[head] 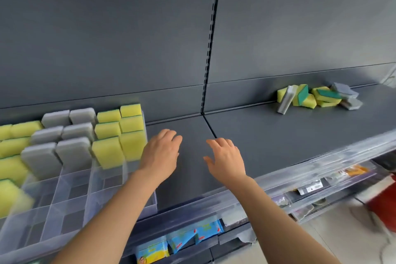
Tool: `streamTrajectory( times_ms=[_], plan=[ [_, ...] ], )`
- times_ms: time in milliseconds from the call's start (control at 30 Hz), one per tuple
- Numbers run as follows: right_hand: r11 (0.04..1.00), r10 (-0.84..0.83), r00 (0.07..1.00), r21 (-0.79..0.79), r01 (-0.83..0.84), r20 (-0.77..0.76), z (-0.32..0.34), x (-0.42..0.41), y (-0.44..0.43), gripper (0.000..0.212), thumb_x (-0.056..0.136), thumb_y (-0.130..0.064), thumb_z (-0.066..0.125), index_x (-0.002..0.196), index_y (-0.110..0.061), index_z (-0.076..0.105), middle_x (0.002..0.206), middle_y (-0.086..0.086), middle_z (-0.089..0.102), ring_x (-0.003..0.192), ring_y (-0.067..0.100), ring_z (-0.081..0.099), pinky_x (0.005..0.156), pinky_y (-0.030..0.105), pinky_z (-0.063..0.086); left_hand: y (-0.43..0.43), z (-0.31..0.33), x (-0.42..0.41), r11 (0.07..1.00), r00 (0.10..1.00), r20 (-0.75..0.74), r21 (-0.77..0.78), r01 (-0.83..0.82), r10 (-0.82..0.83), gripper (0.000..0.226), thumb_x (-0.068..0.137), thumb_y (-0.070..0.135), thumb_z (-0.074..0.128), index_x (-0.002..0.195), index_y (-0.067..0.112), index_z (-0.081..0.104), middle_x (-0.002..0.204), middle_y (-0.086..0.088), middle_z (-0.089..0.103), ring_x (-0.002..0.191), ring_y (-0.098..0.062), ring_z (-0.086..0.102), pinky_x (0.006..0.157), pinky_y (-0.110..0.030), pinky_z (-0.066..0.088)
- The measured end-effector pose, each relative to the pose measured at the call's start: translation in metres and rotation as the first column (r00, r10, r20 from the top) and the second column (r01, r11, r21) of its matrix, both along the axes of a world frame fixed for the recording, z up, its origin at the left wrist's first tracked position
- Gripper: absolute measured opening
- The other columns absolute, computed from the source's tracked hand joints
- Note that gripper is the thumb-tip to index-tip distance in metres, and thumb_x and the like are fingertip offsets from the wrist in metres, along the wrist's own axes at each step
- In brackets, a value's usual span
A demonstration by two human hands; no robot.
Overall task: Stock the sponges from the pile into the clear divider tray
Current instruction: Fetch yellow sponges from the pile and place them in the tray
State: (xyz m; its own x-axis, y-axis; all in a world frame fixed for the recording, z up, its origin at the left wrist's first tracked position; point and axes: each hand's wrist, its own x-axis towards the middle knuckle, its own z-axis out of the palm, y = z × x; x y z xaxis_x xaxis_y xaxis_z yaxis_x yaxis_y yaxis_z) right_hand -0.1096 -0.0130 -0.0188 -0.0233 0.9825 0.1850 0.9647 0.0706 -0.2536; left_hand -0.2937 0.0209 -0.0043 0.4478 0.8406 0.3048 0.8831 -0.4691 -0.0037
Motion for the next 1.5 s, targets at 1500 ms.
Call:
streamTrajectory(
  times_ms=[1500],
  plan=[
    [0.942,-0.333,0.94,-0.019,0.335,0.07,0.005,0.528,0.148,0.046,0.086,-0.036,0.061,0.127,-0.02,0.05,0.129,0.002,0.049,0.12,0.025,0.041,0.096,0.035,0.035,0.197,-0.009,0.561,0.991,0.988,-0.076,0.009,0.136,-0.135,0.061,0.073,0.011,0.071,0.128,0.019,0.046,0.146,-0.017,0.03,0.131,-0.033,0.032,0.094,-0.039,0.039]
  ],
)
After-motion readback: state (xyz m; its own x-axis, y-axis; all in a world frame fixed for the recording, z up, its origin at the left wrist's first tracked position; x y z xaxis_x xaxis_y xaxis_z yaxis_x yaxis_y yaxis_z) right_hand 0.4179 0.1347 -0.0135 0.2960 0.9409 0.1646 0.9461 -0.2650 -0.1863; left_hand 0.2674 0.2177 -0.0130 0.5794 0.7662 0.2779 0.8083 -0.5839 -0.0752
